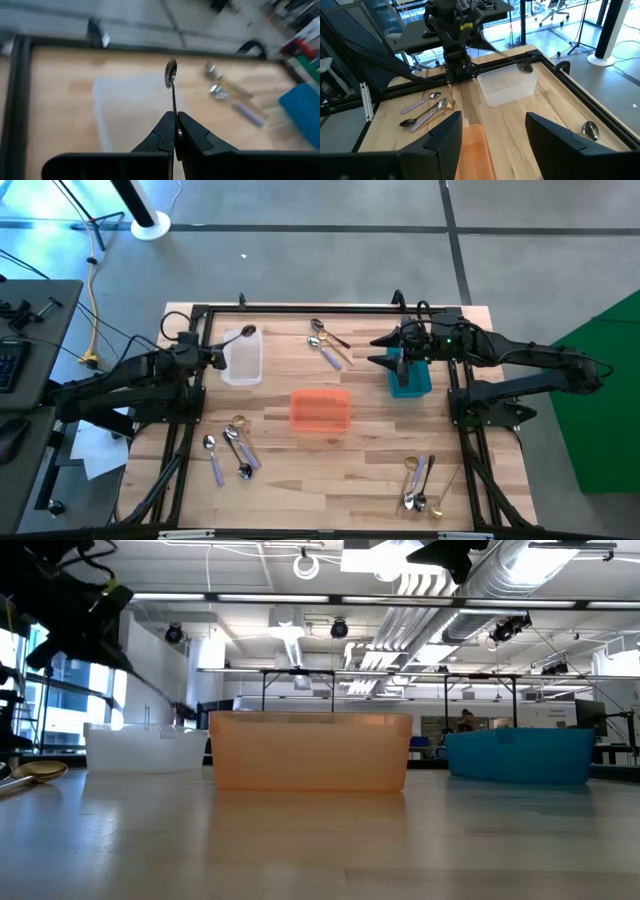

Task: Sort silverware by color (type)
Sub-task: Put the top center black spoon into the white bin

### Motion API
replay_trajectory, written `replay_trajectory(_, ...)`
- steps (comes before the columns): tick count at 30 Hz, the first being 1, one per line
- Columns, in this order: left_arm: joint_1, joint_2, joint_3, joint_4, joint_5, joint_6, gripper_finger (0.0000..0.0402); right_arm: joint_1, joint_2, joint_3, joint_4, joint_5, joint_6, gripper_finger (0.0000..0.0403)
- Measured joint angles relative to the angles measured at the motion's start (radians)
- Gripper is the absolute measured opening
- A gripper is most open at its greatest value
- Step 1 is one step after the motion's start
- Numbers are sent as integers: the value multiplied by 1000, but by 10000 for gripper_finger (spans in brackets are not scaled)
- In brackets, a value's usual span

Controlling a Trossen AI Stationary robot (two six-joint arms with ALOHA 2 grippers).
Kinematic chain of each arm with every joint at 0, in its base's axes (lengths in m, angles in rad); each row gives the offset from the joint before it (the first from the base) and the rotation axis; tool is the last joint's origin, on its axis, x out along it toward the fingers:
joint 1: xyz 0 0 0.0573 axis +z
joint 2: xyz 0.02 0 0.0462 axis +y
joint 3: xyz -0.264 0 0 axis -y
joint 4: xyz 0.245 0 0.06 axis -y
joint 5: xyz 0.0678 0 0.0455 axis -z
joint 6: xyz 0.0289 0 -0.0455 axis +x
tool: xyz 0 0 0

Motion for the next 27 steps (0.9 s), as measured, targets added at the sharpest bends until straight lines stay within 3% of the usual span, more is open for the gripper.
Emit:
replay_trajectory(4,-8,2,-46,18,42,-50,0,0,0,0,0,0,10,201)
replay_trajectory(11,-9,2,-51,25,-56,-36,0,1,0,0,0,0,25,201)
replay_trajectory(18,-9,24,-51,25,17,-25,0,1,0,0,0,0,18,201)
replay_trajectory(27,-8,151,-51,79,18,-25,0,1,0,0,0,0,19,201)
